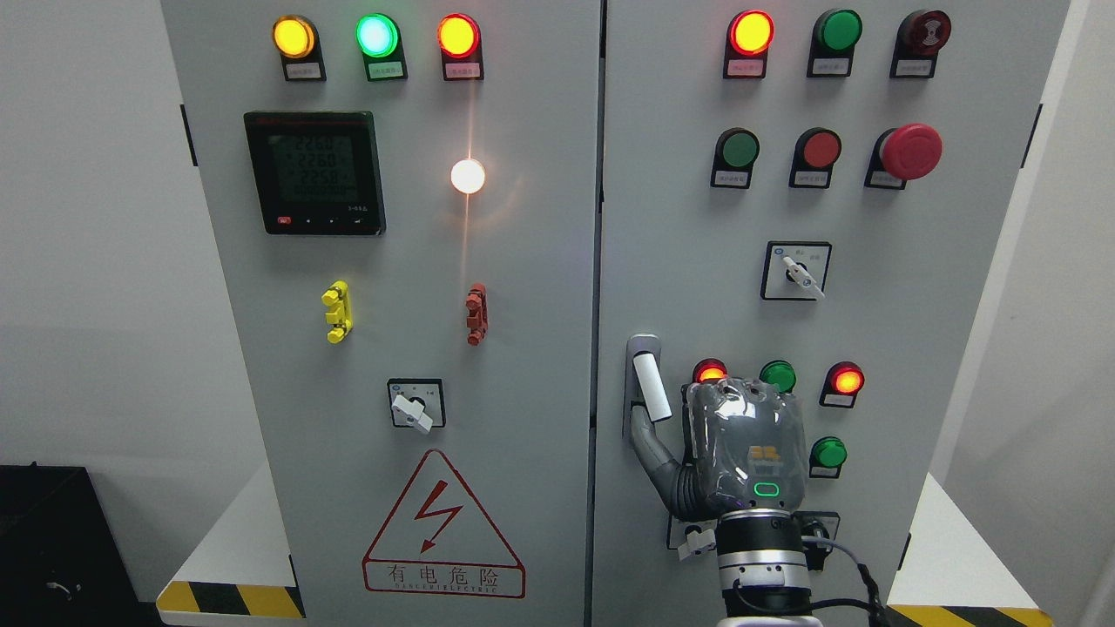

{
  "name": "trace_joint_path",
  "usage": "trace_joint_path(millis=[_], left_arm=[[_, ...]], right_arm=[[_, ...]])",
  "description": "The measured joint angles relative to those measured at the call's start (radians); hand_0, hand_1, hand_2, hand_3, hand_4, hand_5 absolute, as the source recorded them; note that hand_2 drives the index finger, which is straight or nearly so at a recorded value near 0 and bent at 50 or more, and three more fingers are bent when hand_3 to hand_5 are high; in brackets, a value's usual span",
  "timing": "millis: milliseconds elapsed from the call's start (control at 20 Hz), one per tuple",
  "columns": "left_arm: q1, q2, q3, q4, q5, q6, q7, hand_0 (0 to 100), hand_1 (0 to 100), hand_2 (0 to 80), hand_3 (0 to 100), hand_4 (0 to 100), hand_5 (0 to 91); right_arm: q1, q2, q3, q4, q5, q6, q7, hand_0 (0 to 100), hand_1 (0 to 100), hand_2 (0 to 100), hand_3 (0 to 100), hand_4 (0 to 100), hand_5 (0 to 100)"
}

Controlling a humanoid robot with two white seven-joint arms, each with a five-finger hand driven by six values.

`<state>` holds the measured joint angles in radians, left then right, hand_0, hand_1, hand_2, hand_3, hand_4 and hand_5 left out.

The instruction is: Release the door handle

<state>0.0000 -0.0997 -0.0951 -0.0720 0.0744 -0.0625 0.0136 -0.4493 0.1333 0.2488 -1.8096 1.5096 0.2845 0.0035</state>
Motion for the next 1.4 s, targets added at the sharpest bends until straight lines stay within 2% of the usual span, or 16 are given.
trace_joint_path(millis=[1402], left_arm=[[0.000,0.000,0.000,0.000,0.000,0.000,0.000,12,56,0.0,0,0,0.0]], right_arm=[[0.007,0.000,-0.001,-0.014,0.002,0.003,-0.007,54,36,100,100,100,100]])
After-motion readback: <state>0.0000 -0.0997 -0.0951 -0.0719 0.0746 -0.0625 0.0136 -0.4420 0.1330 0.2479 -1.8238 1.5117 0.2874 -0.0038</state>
